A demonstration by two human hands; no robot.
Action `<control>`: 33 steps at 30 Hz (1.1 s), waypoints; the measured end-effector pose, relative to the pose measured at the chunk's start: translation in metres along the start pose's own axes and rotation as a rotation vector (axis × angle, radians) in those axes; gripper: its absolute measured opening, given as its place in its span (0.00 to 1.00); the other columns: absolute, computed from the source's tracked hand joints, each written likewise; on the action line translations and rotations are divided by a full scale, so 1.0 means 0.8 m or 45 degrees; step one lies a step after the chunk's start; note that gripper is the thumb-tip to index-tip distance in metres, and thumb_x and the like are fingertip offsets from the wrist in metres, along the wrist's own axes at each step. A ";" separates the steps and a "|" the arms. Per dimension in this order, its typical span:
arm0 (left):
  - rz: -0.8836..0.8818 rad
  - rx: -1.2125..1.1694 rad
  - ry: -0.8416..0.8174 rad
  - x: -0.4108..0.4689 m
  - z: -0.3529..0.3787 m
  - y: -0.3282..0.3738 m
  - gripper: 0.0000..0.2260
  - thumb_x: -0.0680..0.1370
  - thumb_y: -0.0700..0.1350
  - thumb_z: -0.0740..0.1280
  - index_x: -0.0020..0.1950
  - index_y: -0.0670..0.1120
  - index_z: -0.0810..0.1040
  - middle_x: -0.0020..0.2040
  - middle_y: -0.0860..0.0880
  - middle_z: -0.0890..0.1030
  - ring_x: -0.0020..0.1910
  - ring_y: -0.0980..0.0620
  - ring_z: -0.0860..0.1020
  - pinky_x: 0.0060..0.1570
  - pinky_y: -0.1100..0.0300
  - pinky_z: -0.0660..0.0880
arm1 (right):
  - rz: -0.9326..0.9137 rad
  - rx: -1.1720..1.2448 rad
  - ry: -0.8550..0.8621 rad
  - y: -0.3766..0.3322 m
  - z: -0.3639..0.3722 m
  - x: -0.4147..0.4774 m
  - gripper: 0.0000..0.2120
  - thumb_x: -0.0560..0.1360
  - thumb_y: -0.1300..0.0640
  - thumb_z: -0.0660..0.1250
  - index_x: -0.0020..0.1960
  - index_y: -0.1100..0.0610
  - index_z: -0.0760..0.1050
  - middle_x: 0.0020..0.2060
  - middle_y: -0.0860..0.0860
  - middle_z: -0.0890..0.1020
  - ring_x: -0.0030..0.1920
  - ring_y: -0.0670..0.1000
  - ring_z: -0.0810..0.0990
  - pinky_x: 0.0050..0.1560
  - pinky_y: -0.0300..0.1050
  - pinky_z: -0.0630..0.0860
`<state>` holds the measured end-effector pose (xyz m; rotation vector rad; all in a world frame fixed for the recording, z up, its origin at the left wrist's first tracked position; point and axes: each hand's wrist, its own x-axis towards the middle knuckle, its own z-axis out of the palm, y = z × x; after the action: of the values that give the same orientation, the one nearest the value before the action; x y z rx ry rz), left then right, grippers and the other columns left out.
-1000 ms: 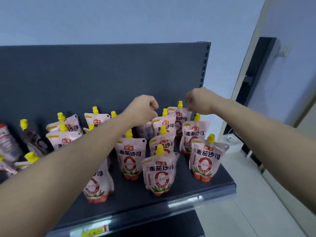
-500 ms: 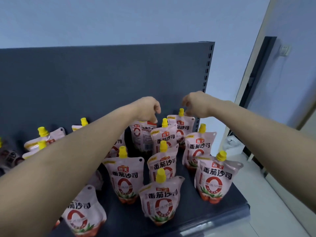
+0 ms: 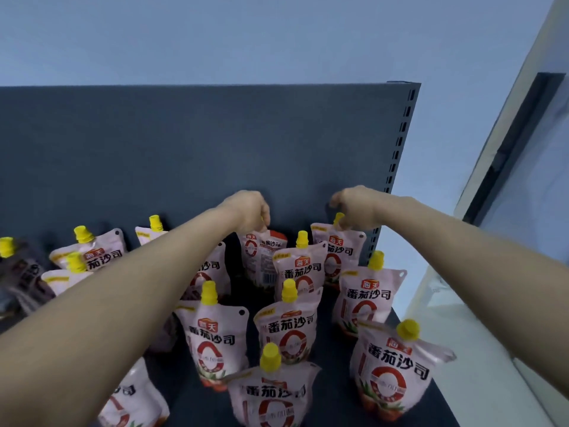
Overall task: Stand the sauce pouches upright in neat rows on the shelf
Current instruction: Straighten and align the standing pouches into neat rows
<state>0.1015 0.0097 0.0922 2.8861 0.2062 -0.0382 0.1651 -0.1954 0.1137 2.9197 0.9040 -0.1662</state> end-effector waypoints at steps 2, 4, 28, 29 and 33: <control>-0.048 -0.007 0.016 0.002 -0.001 0.005 0.07 0.73 0.42 0.70 0.50 0.47 0.84 0.51 0.48 0.84 0.54 0.48 0.79 0.56 0.58 0.75 | -0.031 -0.035 -0.025 0.005 0.000 0.006 0.22 0.76 0.53 0.67 0.69 0.56 0.72 0.63 0.55 0.77 0.62 0.58 0.75 0.60 0.49 0.74; -0.134 -0.015 0.013 0.002 0.000 0.009 0.10 0.74 0.47 0.69 0.53 0.45 0.83 0.52 0.45 0.84 0.53 0.46 0.80 0.57 0.55 0.76 | -0.063 -0.046 -0.041 0.010 0.002 0.012 0.20 0.76 0.53 0.67 0.67 0.56 0.74 0.62 0.55 0.78 0.61 0.58 0.76 0.60 0.48 0.74; -0.105 -0.204 0.003 0.000 0.005 0.002 0.12 0.68 0.33 0.72 0.39 0.47 0.72 0.43 0.48 0.79 0.41 0.48 0.76 0.40 0.59 0.73 | -0.136 -0.008 -0.022 0.025 0.012 0.038 0.14 0.75 0.59 0.66 0.60 0.55 0.78 0.52 0.53 0.79 0.48 0.54 0.79 0.48 0.47 0.78; -0.098 -0.196 0.002 0.001 0.004 0.000 0.13 0.68 0.32 0.72 0.39 0.47 0.72 0.43 0.47 0.79 0.42 0.48 0.76 0.40 0.60 0.72 | -0.131 -0.004 -0.019 0.025 0.012 0.039 0.14 0.75 0.59 0.66 0.61 0.55 0.78 0.51 0.53 0.79 0.46 0.54 0.79 0.47 0.47 0.78; -0.070 -0.141 -0.007 0.003 0.003 -0.003 0.12 0.68 0.31 0.71 0.40 0.46 0.73 0.42 0.47 0.79 0.41 0.48 0.76 0.35 0.62 0.72 | -0.126 -0.004 0.005 0.023 0.014 0.045 0.14 0.75 0.61 0.66 0.60 0.55 0.78 0.55 0.54 0.79 0.50 0.55 0.79 0.48 0.47 0.78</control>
<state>0.1034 0.0116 0.0894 2.7697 0.2775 -0.0432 0.2041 -0.1916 0.0991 2.8750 1.0486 -0.1652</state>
